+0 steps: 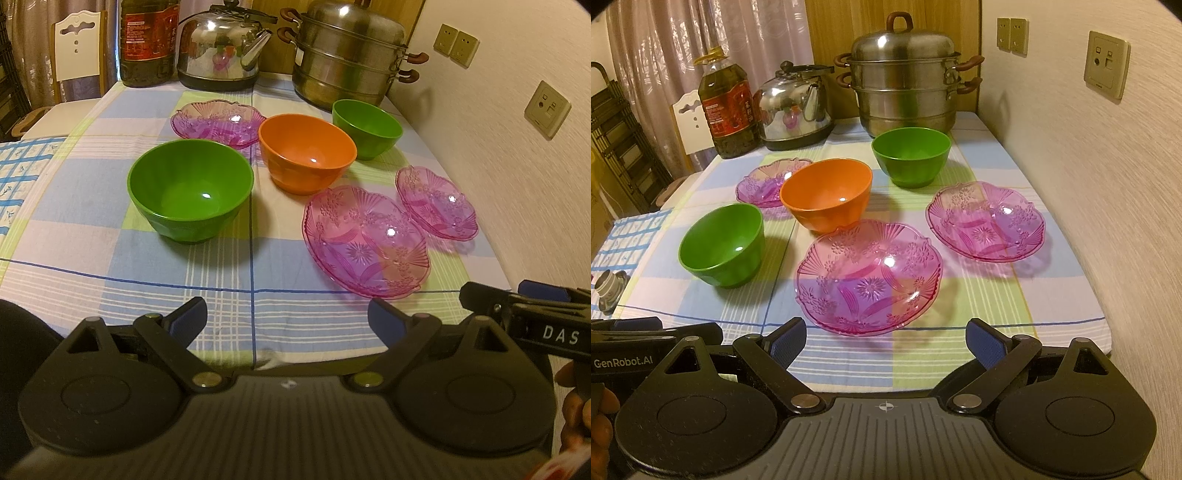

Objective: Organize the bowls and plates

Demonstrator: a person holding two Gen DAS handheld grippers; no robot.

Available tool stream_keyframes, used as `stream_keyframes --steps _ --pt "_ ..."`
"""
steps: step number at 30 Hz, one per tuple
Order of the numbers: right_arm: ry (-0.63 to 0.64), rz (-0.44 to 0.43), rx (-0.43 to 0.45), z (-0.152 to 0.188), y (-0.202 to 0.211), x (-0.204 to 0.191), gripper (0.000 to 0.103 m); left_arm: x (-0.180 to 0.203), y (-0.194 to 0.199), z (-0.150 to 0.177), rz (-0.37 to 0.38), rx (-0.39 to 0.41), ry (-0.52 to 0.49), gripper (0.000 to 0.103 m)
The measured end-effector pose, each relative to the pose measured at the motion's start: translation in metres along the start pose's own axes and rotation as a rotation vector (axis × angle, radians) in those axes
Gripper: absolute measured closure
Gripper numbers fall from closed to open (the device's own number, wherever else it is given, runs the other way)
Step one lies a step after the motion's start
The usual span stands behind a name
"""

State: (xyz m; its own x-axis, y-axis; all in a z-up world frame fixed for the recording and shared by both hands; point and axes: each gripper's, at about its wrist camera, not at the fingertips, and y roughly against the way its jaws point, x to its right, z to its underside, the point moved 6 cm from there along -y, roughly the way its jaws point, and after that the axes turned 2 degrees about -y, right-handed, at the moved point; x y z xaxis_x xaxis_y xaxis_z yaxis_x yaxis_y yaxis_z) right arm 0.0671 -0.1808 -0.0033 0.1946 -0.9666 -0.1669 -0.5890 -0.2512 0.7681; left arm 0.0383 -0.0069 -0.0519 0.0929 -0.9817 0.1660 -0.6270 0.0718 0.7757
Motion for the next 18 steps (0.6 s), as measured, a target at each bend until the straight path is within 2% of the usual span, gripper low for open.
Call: stream_keyframes --steps 18 --pt "-0.019 0.0 0.002 -0.0034 -0.0009 0.0045 0.01 0.0009 -0.0016 -0.0018 0.001 0.001 0.01 0.01"
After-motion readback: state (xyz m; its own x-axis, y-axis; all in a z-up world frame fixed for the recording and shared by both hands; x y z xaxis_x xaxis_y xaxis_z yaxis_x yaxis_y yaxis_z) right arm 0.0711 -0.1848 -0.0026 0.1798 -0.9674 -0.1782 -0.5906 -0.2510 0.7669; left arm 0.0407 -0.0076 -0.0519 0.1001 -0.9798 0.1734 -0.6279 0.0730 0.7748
